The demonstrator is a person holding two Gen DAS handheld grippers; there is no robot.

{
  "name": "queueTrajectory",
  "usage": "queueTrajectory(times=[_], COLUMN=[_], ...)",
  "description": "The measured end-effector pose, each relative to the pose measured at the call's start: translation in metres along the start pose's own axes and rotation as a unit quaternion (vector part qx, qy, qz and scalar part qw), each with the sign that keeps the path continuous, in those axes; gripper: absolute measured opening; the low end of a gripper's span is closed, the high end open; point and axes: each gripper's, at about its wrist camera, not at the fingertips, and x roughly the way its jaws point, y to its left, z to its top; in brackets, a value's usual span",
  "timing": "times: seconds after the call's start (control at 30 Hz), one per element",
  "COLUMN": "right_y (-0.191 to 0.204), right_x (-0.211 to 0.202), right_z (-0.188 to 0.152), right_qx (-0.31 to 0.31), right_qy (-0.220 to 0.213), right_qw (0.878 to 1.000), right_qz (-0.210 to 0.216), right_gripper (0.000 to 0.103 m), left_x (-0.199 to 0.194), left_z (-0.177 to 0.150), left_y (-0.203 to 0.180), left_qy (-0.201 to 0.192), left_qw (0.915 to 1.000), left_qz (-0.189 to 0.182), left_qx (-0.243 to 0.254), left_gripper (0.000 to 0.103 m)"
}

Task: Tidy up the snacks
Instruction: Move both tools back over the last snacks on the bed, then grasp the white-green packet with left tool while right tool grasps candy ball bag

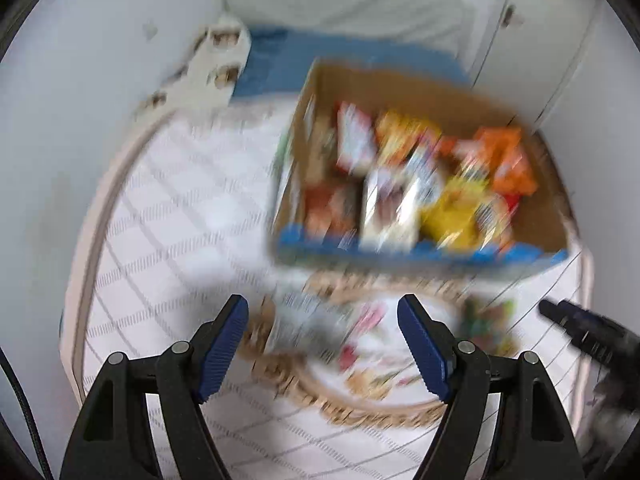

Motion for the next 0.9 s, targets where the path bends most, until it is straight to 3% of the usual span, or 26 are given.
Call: queueTrajectory(times=[0.07, 0.17, 0.23, 0.3, 0.4, 0.5, 0.6, 0.63, 0.8, 0.87, 0.9], right_y=[-0.015, -0.033, -0.033, -0.030, -0.026, -0.025, -0.027, -0.028, -0.022, -0.015, -0.013], right_x=[0.027, 0.068, 0.084, 0.100, 0.117, 0.122, 0.124, 0.124, 0.129, 0.128, 0.126], right_z=[-0.006, -0.012, -0.015, -0.017, -0.021, -0.023, -0.025, -0.026, -0.033, -0.036, -0.039], right_qx=[0.028, 0.065, 0.067, 0.062, 0.067, 0.075, 0.088, 0.092, 0.074, 0.050, 0.042], right_qy=[0.030, 0.075, 0.085, 0.095, 0.103, 0.100, 0.098, 0.096, 0.092, 0.088, 0.087], right_qw=[0.999, 0.995, 0.994, 0.994, 0.992, 0.992, 0.991, 0.990, 0.992, 0.993, 0.994], right_qz=[0.006, 0.006, 0.003, -0.008, -0.020, -0.034, -0.040, -0.041, -0.053, -0.059, -0.057], right_gripper=[0.059, 0.080, 0.084, 0.085, 0.087, 0.088, 0.088, 0.088, 0.086, 0.082, 0.079], left_x=[0.024, 0.062, 0.081, 0.106, 0.132, 0.149, 0.159, 0.162, 0.170, 0.166, 0.164], left_z=[-0.013, -0.024, -0.027, -0.029, -0.030, -0.034, -0.038, -0.039, -0.042, -0.042, -0.041], left_y=[0.011, 0.021, 0.022, 0.028, 0.042, 0.060, 0.071, 0.071, 0.062, 0.057, 0.053], left_qy=[0.030, 0.082, 0.111, 0.163, 0.208, 0.222, 0.217, 0.217, 0.204, 0.193, 0.189], left_qw=[0.9995, 0.9965, 0.9937, 0.9842, 0.9611, 0.9263, 0.8984, 0.8946, 0.9071, 0.9216, 0.9297], left_qz=[0.008, 0.010, -0.004, -0.041, -0.102, -0.153, -0.174, -0.172, -0.141, -0.132, -0.123], left_qx=[-0.006, -0.011, -0.016, -0.056, -0.150, -0.263, -0.339, -0.351, -0.340, -0.310, -0.291], left_gripper=[0.076, 0.076, 0.076, 0.076, 0.076, 0.076, 0.076, 0.076, 0.076, 0.075, 0.069])
